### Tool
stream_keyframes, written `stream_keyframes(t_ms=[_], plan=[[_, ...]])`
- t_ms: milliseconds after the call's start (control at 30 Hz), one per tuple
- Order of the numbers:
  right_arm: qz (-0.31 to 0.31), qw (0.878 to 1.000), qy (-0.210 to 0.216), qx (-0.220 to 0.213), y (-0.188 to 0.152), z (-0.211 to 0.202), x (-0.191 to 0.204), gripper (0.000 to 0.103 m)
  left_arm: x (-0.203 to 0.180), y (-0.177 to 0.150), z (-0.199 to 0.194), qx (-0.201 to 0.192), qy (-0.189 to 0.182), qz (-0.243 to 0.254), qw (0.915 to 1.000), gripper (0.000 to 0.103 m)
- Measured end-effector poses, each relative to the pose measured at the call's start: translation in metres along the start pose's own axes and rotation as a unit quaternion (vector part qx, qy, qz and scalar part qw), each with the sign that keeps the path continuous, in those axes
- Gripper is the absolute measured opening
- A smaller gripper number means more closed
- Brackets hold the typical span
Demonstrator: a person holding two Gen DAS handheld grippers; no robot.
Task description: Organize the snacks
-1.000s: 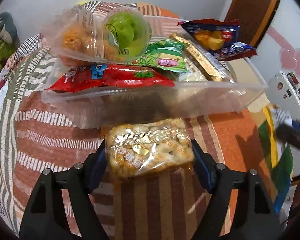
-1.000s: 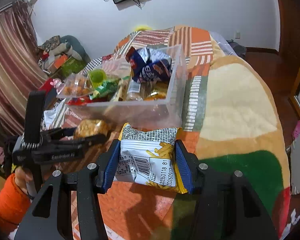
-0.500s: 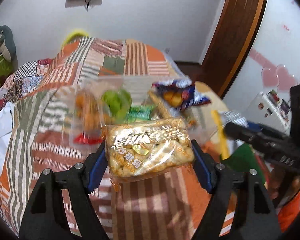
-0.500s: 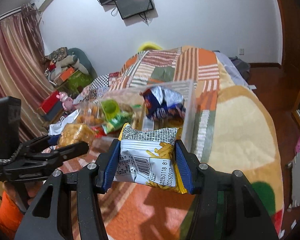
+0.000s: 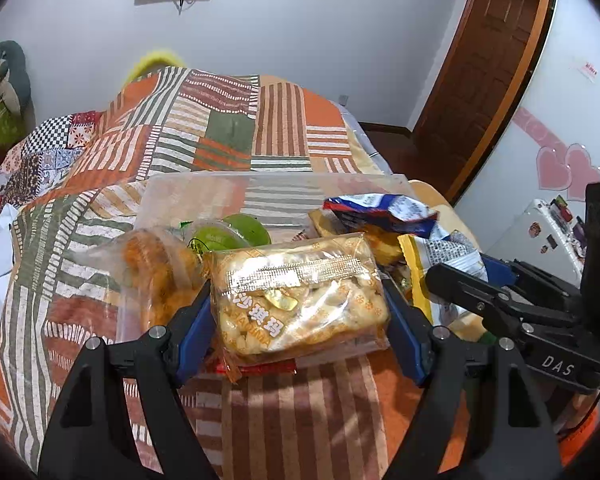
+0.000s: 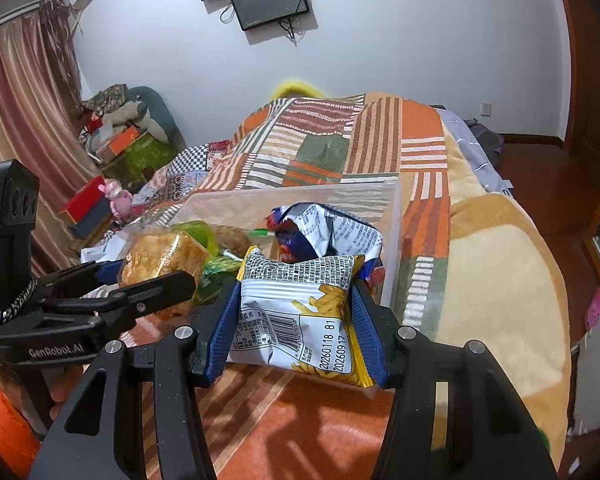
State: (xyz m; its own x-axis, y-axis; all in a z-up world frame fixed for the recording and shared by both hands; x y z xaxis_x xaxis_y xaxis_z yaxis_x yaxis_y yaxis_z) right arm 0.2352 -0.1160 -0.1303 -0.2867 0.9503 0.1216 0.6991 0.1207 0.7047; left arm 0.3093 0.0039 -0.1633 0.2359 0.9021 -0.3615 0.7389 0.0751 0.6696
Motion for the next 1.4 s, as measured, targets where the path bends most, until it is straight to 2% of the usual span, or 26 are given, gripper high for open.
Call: stream_keyframes(t_ms=[100,233,467,600,700,800,933,1033,1167,1400], plan=[[-0.002,1.000,-0.003,0.005,0.000,0.008,0.000,0.051,-0.005,0.000,0.003,-0.003,-0.001,0.011,0.9999,0.077],[-0.005,1.000,-0.012,0.009,-0.003,0.013,0.000,0.053,-0.007,-0.001,0.009,0.000,0.015,0.026,0.9995,0.078],[0.005,1.000,-0.003,0.022,-0.008,0.002,-0.005,0.059,-0.002,-0.001,0.000,0.001,-0.006,0.001,1.0000,0.078],[0.004,1.000,-0.002,0.008,-0.008,-0.018,-0.004,0.060,-0.007,-0.002,-0.019,-0.012,-0.010,0.000,0.9999,0.078],[0.005,1.000,-0.004,-0.010,-0.006,-0.038,-0.005,0.060,-0.016,-0.002,-0.045,-0.035,-0.007,0.010,0.9993,0.078],[0.001,0.999,-0.006,-0.034,-0.001,-0.064,-0.002,0.060,-0.026,0.001,-0.078,-0.074,0.001,0.023,0.9970,0.078],[0.001,0.997,0.003,-0.072,0.006,-0.103,0.006,0.060,-0.046,0.001,-0.130,-0.135,0.011,0.045,0.9898,0.078],[-0.004,0.994,0.006,-0.105,0.010,-0.133,0.015,0.061,-0.060,0.001,-0.158,-0.166,0.027,0.066,0.9836,0.078],[-0.009,0.990,-0.001,-0.143,0.011,-0.161,0.025,0.072,-0.074,-0.006,-0.188,-0.192,0.037,0.077,0.9777,0.081],[-0.008,0.985,-0.017,-0.171,0.006,-0.179,0.031,0.087,-0.085,-0.019,-0.219,-0.227,0.048,0.083,0.9692,0.098]])
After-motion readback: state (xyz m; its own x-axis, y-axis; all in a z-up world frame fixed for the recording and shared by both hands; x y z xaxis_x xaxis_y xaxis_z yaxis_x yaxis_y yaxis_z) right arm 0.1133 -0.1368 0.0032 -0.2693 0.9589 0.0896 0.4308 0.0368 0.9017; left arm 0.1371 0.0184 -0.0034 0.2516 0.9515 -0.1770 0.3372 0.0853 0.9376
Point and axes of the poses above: each gripper's, at about its wrist camera, not at the fingertips, and z roughly the way its jaws point, x to its left, y to its top, the point moved 5 cm from there along z, roughly the way its jaws point, and after that the axes turned 13 degrees about -y, right-handed, at the moved point
